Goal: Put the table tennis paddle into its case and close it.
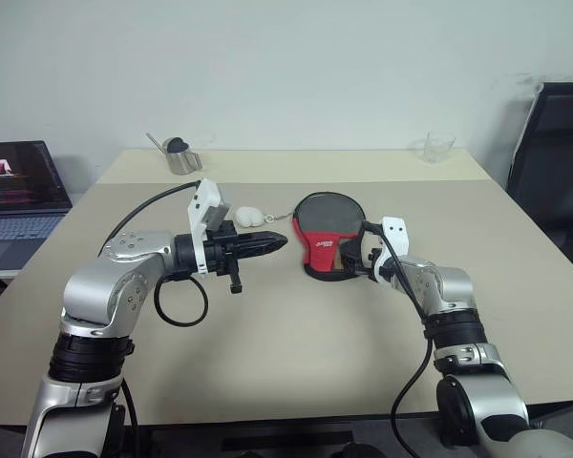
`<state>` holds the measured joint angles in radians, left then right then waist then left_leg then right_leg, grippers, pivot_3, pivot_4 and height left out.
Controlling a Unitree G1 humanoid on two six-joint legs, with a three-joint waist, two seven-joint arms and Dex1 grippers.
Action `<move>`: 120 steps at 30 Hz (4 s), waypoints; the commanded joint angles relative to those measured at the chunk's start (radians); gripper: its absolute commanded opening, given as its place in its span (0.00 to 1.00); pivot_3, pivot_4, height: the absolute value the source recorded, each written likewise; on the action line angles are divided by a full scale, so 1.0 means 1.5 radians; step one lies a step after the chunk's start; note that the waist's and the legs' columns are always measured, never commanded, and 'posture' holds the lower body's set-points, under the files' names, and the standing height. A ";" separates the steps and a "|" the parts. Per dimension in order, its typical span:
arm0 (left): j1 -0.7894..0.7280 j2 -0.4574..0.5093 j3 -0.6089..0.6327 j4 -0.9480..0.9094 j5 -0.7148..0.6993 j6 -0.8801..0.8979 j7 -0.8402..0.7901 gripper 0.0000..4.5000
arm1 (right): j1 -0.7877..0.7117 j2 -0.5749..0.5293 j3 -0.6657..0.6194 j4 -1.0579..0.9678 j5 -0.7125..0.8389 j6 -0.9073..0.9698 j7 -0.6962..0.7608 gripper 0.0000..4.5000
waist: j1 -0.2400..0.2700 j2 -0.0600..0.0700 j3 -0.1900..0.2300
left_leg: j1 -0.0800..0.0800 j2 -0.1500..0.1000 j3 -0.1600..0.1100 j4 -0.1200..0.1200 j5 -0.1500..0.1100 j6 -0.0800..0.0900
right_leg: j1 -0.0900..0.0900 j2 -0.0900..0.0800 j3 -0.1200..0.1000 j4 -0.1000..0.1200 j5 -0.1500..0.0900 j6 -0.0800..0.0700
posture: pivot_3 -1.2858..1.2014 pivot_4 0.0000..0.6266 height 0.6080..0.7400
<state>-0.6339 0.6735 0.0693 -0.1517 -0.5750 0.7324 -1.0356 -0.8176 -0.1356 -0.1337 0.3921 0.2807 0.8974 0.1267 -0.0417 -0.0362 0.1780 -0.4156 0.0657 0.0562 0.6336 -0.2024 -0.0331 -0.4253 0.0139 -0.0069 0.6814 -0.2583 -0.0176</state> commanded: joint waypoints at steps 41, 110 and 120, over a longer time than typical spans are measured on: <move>0.000 -0.003 -0.005 0.000 -0.006 -0.036 0.004 0.00 | -0.015 0.009 -0.010 -0.092 0.013 -0.010 0.009 0.98 | 0.001 0.000 0.000 | 0.000 0.000 0.000 -0.003 0.000 0.000 | -0.001 -0.001 0.000 -0.001 0.000 0.000 | 0.52 0.24 1.00; -0.009 0.001 -0.021 0.017 0.013 -0.040 0.012 0.00 | -0.028 -0.072 0.139 -0.089 -0.236 -0.361 -0.071 0.94 | 0.003 0.000 0.000 | -0.001 -0.001 0.001 -0.003 0.000 0.000 | -0.002 -0.001 0.000 -0.002 -0.001 -0.001 | 0.52 0.24 1.00; -0.014 0.003 -0.020 0.013 0.009 -0.032 0.018 0.00 | -0.052 -0.031 0.034 -0.007 -0.091 -0.265 0.001 0.94 | -0.012 0.000 0.000 | 0.001 0.002 0.000 -0.004 0.000 0.000 | -0.002 0.002 0.003 -0.001 -0.001 -0.001 | 0.52 0.24 1.00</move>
<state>-0.6454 0.6625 0.0139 -0.1090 -0.5490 0.6845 -1.0126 -0.8519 -0.1365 0.0462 0.3598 0.1059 0.4593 0.1895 -0.0591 -0.0357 0.1786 -0.4154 0.0685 0.0564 0.6281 -0.2022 -0.0335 -0.4285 0.0162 -0.0046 0.6812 -0.2590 -0.0188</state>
